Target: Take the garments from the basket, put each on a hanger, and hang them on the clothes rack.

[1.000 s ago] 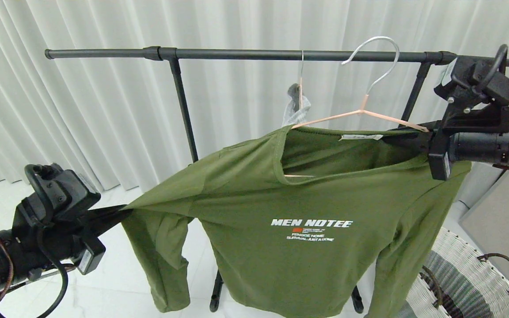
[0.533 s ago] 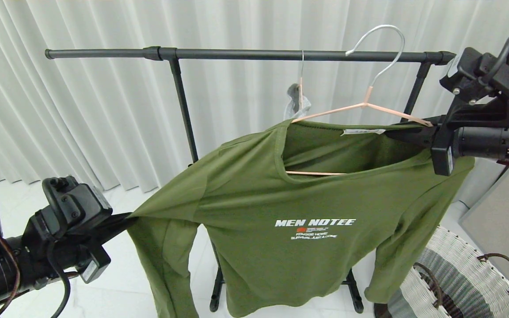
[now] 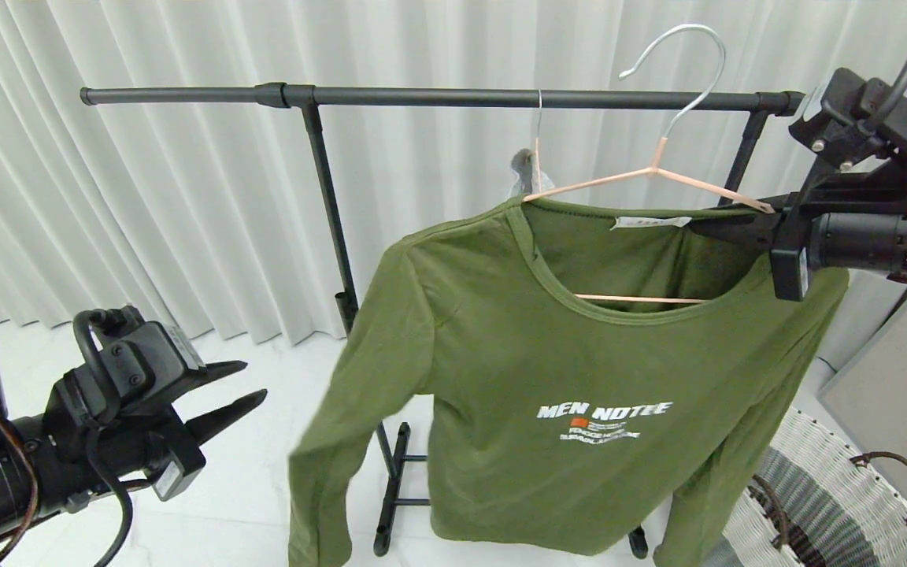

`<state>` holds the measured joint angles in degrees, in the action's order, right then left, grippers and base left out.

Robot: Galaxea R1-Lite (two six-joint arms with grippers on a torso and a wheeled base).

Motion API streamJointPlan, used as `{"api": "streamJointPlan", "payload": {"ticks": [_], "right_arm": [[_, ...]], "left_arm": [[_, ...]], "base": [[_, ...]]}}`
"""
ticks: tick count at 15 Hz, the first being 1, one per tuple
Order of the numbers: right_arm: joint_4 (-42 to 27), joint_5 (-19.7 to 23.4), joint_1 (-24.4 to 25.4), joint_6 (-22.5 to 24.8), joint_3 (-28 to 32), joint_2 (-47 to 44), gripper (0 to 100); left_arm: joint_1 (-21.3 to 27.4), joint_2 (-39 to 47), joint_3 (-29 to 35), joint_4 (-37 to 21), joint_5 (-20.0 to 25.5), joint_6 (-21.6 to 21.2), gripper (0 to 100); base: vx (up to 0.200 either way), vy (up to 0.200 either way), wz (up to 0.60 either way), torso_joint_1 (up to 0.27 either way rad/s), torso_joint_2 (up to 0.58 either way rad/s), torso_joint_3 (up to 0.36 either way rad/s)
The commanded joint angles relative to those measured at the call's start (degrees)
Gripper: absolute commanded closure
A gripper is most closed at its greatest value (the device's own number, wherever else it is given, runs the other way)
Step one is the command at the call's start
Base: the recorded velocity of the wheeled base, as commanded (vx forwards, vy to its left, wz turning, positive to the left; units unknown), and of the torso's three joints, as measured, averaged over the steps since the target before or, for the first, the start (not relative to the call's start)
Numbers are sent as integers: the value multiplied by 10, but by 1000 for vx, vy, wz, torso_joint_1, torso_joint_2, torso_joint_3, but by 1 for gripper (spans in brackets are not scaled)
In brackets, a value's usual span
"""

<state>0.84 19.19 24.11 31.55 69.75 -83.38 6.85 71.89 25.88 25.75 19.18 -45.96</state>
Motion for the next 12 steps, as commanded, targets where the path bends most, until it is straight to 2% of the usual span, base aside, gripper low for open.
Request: {"api": "streamJointPlan", "payload": {"ticks": [1,5,9,12], "right_arm": [[0,1,1,0,0,0,100],[0,-1,1,0,0,0,100],[-1,-24,0,0,-6,-2,100],[-2,-42,-3,-10,-6,-2,100]], "left_arm": [[1,-1,3,0,1,0,0],[1,-18,0,0,2,5,0],[1,-42,-2,0,2,29,0],[0,-46,-6,0,2,32,0]], "base": [[0,0,0,0,0,0],[0,0,0,0,0,0],[0,0,0,0,0,0],[0,0,0,0,0,0]]}}
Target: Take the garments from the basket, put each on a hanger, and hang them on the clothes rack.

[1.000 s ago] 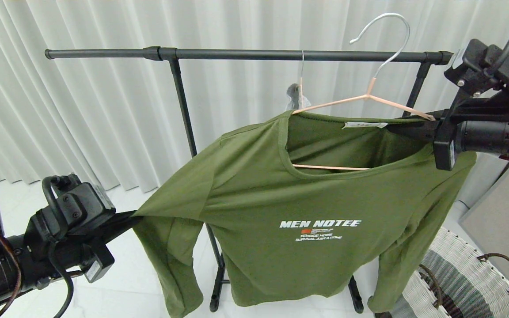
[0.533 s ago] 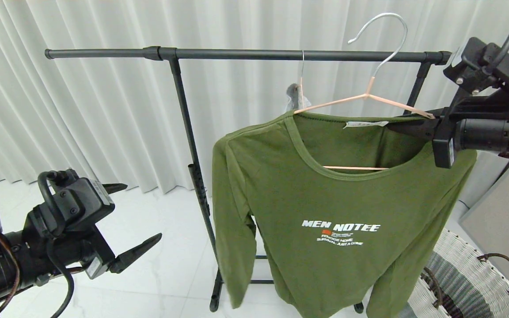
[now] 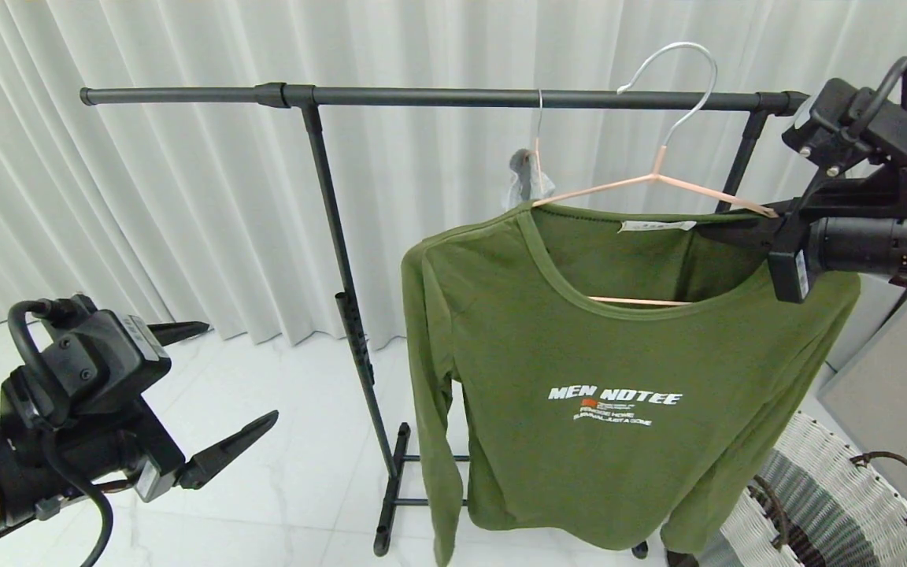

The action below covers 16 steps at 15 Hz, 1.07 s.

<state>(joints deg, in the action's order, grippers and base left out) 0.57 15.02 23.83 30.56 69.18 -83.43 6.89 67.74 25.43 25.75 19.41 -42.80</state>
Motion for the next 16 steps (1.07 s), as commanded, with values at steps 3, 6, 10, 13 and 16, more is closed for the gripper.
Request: {"api": "streamJointPlan", "payload": {"ticks": [3,6,10,13,16], "right_arm": [[0,-1,0,-6,-2,2,100],[-6,-28,-10,-23,-15,19,100],[-60,-112,-12,-63,-51,64,100],[-138,-166,-32,-90,-77,119,100],[-230,-195,-83,-91,-99,178,100]], "left_arm": [[-1,-3,-9,0,-2,-1,0],[-11,-7,-21,0,-3,-1,0],[-57,-4,-21,0,-4,-2,0],[-112,-3,-22,0,-4,-2,0],[-149,6,-26,0,-5,-1,0]], "base": [[0,0,0,0,0,0],[0,0,0,0,0,0],[0,0,0,0,0,0],[0,0,0,0,0,0],[0,0,0,0,0,0]]}}
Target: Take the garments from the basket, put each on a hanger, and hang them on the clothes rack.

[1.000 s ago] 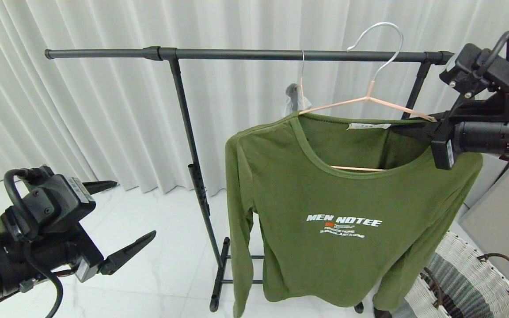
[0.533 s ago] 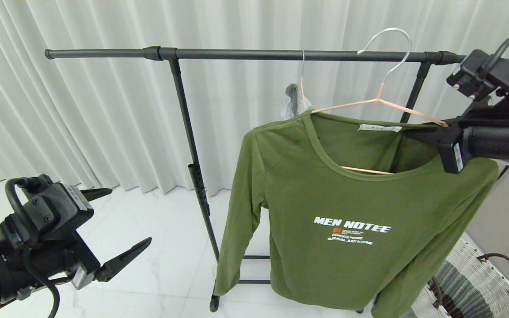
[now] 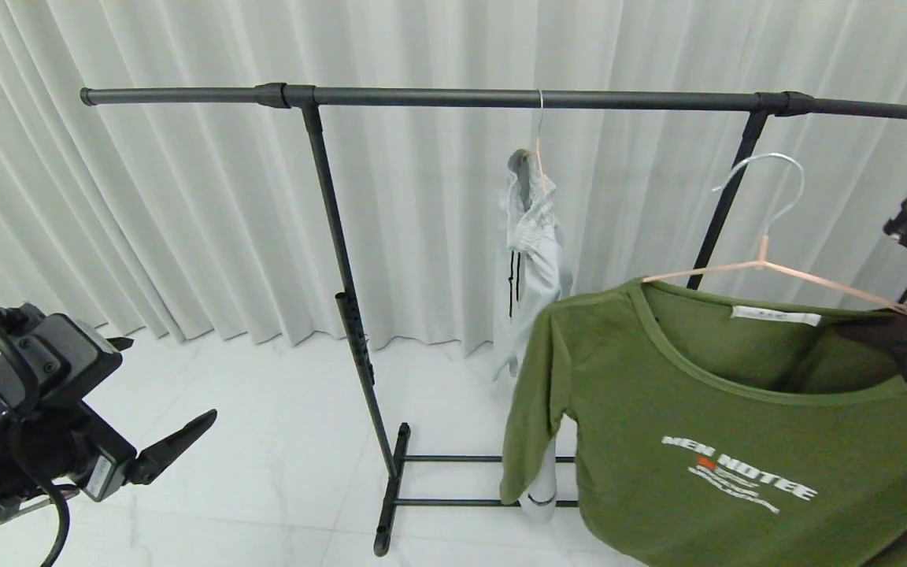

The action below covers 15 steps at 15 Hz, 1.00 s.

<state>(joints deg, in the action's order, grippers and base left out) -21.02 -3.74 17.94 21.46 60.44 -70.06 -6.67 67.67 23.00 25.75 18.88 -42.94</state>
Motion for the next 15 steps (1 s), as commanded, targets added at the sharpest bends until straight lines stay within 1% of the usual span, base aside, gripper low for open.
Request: {"api": "streamJointPlan", "payload": {"ticks": [1,2,3,4,6,7,8,9,11,15], "right_arm": [[-36,-36,-43,0,-19,58,100],[-36,-36,-43,0,-19,58,100],[-45,-69,-91,-3,-45,85,100],[-46,-72,-117,-3,-53,92,100],[-45,-76,-179,-5,-54,90,100],[-44,-76,-199,-11,-52,86,100],[-39,-76,-215,-30,-47,73,100],[-37,-79,-216,-49,-36,63,100],[-35,-94,-216,-68,-9,36,100],[3,-95,-206,-66,7,2,100]], "left_arm": [[-23,10,-7,0,0,0,0],[-23,10,-7,0,0,0,0],[-36,8,-12,0,0,3,0],[-41,7,-12,0,0,15,0],[-41,6,-7,0,-1,51,0],[-41,4,-7,0,-4,59,0],[-41,2,-11,0,-9,67,0],[-39,1,-12,0,-9,71,0],[-32,1,-12,0,-8,71,0],[-12,1,-12,0,-7,71,0]], "base": [[0,0,0,0,0,0],[0,0,0,0,0,0],[0,0,0,0,0,0],[0,0,0,0,0,0],[0,0,0,0,0,0],[0,0,0,0,0,0],[0,0,0,0,0,0],[0,0,0,0,0,0],[200,0,0,0,5,7],[200,0,0,-2,1,2]]}}
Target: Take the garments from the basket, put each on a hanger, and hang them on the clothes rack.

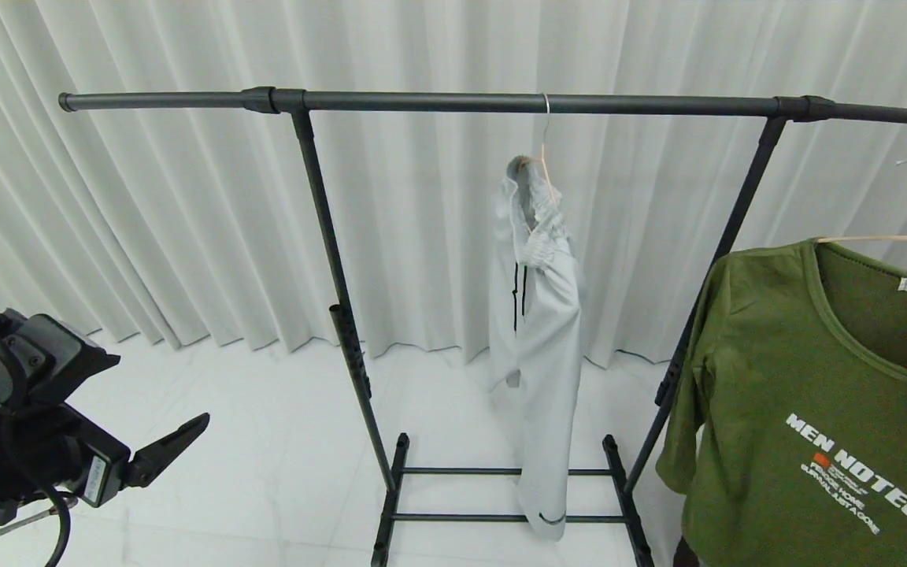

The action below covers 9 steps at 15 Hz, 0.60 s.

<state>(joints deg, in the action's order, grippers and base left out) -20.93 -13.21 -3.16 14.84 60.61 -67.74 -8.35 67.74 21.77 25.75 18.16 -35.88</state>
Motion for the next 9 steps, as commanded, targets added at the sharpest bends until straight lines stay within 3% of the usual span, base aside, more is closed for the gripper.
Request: {"api": "streamJointPlan", "payload": {"ticks": [1,9], "right_arm": [[2,0,10,1,11,-27,100],[77,0,27,-2,69,-120,100]], "left_arm": [[10,0,0,0,0,0,0],[14,-1,-1,0,-1,-2,0]], "base": [[200,0,0,2,2,2],[200,0,0,5,1,4]]}}
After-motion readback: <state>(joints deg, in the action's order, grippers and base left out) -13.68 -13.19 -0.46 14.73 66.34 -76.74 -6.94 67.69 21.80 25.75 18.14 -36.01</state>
